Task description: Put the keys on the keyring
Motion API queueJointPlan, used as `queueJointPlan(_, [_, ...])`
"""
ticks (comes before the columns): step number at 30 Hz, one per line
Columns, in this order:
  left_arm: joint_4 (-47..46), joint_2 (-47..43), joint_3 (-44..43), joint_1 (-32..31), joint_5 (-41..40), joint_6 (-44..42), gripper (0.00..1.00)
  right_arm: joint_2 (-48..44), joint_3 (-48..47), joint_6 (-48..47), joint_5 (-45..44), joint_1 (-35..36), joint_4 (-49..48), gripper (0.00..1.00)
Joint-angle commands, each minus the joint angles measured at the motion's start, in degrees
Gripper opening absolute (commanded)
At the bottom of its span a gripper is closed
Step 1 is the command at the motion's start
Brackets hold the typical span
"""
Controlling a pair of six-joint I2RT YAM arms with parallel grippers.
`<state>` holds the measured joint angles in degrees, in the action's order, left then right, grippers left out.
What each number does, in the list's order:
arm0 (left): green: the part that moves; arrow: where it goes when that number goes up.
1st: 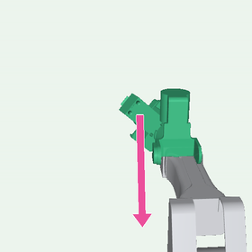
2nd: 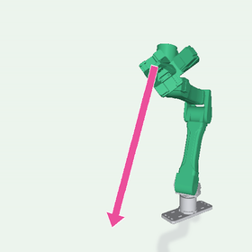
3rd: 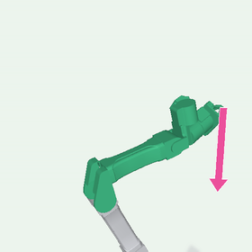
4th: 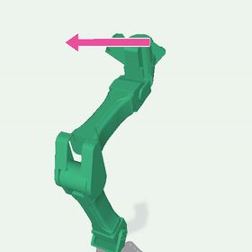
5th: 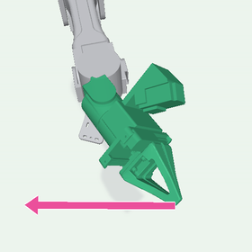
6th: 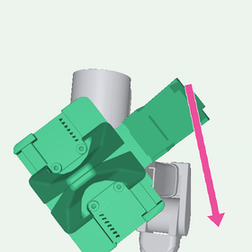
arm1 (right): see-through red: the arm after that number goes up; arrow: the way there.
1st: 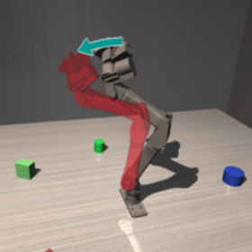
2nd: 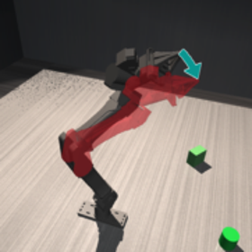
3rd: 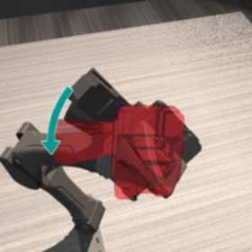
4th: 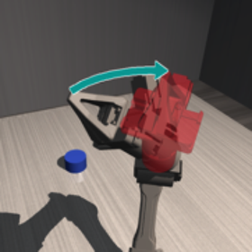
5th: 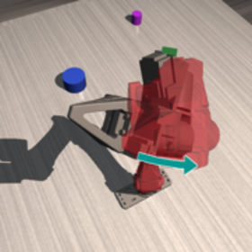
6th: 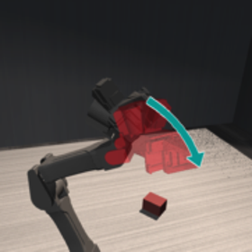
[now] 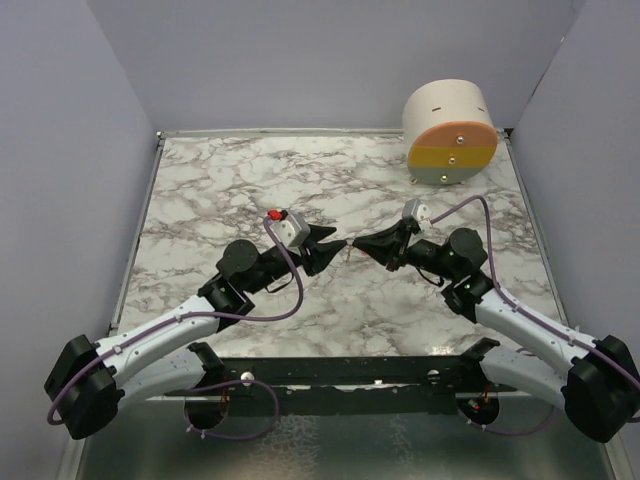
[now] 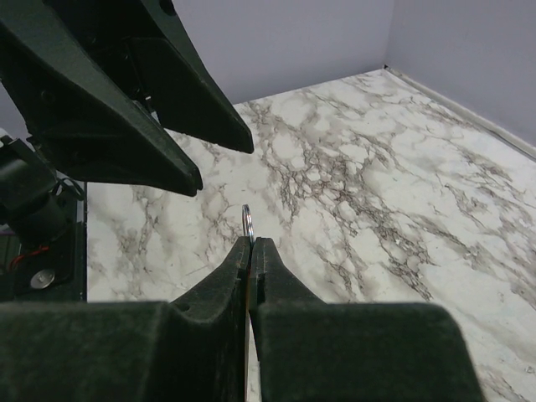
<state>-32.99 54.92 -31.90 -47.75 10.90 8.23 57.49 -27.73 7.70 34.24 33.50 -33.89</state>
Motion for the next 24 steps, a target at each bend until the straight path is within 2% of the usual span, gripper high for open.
queueJointPlan(1, [-5.2, 1.3, 1.4, -0.1, 5.2, 0.5, 0.40, -1.6, -0.6, 0.7, 1.6, 0.1, -1.5, 0.01])
queueJointPlan(18, [-10.6, 6.2, 1.5, 0.0, 9.4, -0.8, 0.39, -2.4, -0.5, 1.2, 3.2, 0.1, -1.8, 0.01])
queueJointPlan(24, [-11.9, 6.6, 1.5, 0.3, 9.9, -0.6, 0.32, -2.3, -0.4, 1.2, 2.7, 0.1, -1.8, 0.01])
